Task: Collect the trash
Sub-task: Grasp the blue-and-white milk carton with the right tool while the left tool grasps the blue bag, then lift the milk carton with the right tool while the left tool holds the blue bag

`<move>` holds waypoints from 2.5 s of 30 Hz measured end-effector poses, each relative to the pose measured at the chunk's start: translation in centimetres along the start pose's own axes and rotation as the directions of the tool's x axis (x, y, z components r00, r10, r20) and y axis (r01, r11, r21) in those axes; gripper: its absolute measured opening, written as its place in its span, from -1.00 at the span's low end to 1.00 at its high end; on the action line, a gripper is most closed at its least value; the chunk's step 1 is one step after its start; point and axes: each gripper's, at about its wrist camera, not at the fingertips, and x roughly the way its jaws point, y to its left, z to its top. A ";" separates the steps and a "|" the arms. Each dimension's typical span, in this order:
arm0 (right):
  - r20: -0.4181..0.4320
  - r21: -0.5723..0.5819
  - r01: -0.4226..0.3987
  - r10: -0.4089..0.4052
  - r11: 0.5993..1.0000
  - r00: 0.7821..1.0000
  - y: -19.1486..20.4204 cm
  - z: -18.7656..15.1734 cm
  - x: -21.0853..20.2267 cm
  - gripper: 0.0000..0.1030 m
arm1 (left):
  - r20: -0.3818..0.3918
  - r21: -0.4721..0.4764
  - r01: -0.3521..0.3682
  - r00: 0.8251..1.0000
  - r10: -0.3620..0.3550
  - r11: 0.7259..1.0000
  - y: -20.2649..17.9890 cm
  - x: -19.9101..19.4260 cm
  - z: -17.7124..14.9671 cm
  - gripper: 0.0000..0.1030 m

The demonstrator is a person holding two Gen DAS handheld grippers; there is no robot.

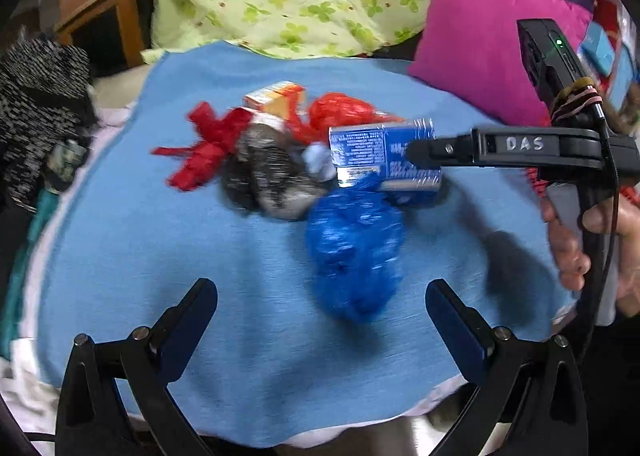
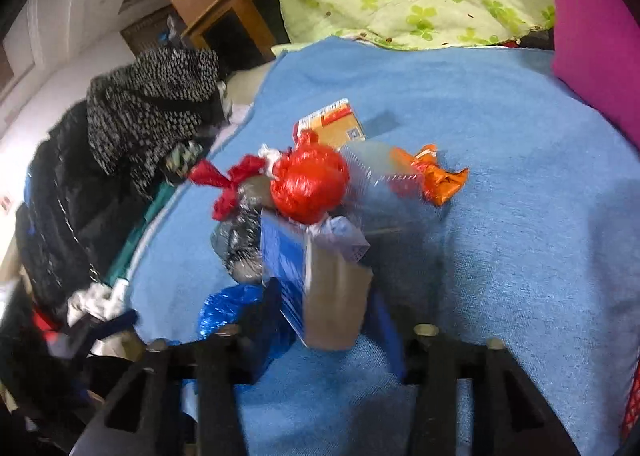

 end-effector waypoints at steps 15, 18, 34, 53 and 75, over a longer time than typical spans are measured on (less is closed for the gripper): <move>0.014 0.010 0.005 -0.005 1.000 1.000 0.0 1.4 2.0 0.44 | -0.071 -0.281 0.257 0.955 -0.287 0.925 2.9 5.4 -0.2 -0.15; -0.020 0.040 0.000 0.001 0.999 1.000 -0.3 1.3 3.2 0.46 | -0.054 -0.282 0.255 0.958 -0.281 0.925 3.6 4.7 -0.4 -0.18; -0.021 -0.130 -0.056 0.054 0.990 0.998 3.5 -0.6 2.1 0.51 | -0.050 -0.286 0.073 0.995 -0.091 0.955 9.8 0.3 -2.4 -0.19; -0.050 -0.214 0.159 -0.173 0.964 0.984 4.7 -2.5 3.8 0.35 | 0.027 -0.220 0.051 0.999 -0.046 0.974 9.0 0.1 -2.5 -0.18; 0.208 0.035 0.159 -0.163 0.987 0.964 -0.4 -3.2 -8.8 0.36 | 0.067 -0.101 0.041 0.997 -0.034 0.994 5.2 0.3 -2.0 -0.18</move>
